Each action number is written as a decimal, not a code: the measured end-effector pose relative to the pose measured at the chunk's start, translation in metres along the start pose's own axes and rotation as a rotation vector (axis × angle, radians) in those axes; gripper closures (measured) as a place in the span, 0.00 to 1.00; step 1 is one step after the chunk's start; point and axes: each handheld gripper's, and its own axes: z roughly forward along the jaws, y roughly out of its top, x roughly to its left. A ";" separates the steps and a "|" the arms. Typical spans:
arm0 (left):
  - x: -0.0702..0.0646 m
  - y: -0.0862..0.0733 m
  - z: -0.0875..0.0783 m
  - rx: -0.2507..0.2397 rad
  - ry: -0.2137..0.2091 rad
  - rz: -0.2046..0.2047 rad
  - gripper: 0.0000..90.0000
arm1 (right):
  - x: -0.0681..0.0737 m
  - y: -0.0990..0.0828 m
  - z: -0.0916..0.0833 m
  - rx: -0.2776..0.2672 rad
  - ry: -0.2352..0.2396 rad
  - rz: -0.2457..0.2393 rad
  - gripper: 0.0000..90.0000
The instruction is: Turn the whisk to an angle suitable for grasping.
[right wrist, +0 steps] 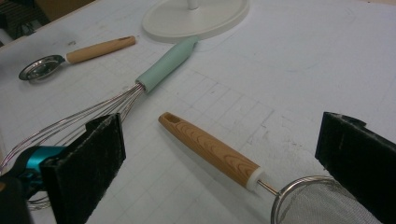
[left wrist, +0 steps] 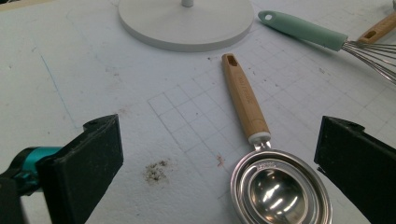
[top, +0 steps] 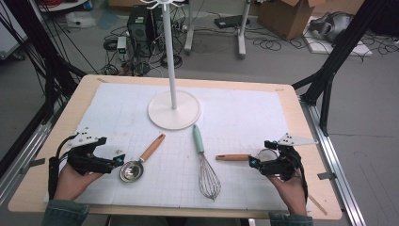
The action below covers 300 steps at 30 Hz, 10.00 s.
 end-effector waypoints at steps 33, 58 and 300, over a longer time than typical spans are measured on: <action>-0.003 0.004 -0.004 -0.017 -0.015 0.011 0.02 | 0.025 0.031 0.025 0.045 0.089 -0.078 0.02; -0.006 0.003 0.000 -0.010 -0.034 0.010 0.02 | 0.040 0.055 0.078 0.172 0.130 -0.080 0.03; 0.005 0.008 -0.001 -0.075 -0.123 -0.014 0.03 | 0.088 0.166 0.132 -0.143 0.492 -0.136 0.77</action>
